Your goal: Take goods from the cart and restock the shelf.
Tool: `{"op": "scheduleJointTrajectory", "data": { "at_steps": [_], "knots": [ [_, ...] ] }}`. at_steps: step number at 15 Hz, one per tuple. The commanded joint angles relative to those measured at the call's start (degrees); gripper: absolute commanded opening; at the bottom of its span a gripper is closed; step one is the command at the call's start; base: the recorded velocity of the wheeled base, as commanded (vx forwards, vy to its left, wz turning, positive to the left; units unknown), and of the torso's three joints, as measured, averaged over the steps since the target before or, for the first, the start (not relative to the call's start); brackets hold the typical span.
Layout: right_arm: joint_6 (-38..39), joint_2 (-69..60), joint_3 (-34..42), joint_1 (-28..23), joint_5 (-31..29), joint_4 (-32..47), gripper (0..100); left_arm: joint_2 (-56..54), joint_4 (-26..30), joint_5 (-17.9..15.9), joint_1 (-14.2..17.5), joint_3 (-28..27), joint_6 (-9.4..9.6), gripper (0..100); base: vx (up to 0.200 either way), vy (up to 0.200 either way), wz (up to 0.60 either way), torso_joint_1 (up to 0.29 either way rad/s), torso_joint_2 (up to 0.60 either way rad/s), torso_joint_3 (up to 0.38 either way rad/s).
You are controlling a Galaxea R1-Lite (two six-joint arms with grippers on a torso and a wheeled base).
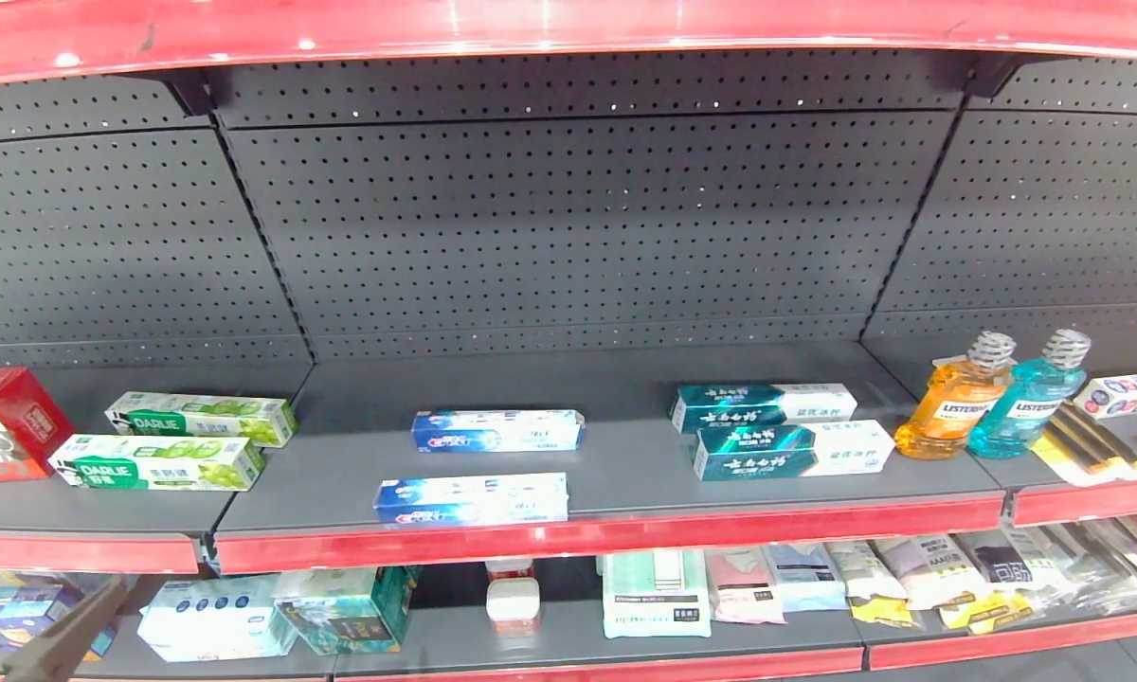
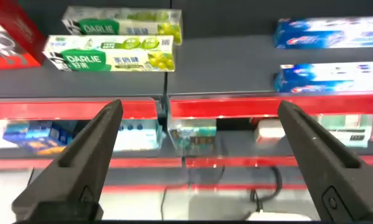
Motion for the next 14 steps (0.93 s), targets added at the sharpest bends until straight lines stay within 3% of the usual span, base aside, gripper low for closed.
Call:
{"op": "scheduleJointTrajectory", "data": {
  "at_steps": [1, 3, 4, 5, 9, 11, 14],
  "knots": [
    [-0.01, -0.02, 0.00, -0.02, -0.04, 0.00, 100, -16.22, 0.28, -0.86, -0.97, 9.30, 0.21, 100, 0.000, 0.000, 0.00, 0.000, 0.00, 0.000],
    [-0.01, -0.02, 0.00, 0.06, 0.05, 0.00, 100, -19.83, 1.42, -1.30, -1.14, 11.41, 0.03, 100, 0.000, 0.000, 0.00, 0.000, 0.00, 0.000],
    [-0.01, -0.02, 0.00, 0.06, 0.05, 0.00, 100, -25.45, 8.89, -2.71, -1.14, 11.41, -0.23, 100, 0.000, 0.000, 0.00, 0.000, 0.00, 0.000],
    [-0.01, -0.02, 0.00, -0.02, 0.05, 0.00, 100, -28.97, 11.18, -2.88, -1.23, 11.15, -0.67, 100, 0.000, 0.000, 0.00, 0.000, 0.00, 0.000],
    [-0.01, -0.02, 0.00, 0.06, 0.05, 0.00, 100, -37.32, 10.03, -2.71, -1.67, 11.41, -1.81, 100, 0.000, 0.000, 0.00, 0.000, 0.00, 0.000],
    [-0.01, -0.02, 0.00, -0.02, 0.05, 0.00, 100, -37.32, 9.94, -1.21, -1.67, 11.41, -3.31, 100, 0.000, 0.000, 0.00, 0.000, 0.00, 0.000],
    [-0.01, -0.02, 0.00, 0.06, 0.05, 0.00, 100, -37.32, 10.03, -1.39, -1.67, 11.41, -2.52, 100, 0.000, 0.000, 0.00, 0.000, 0.00, 0.000]
  ]
}}
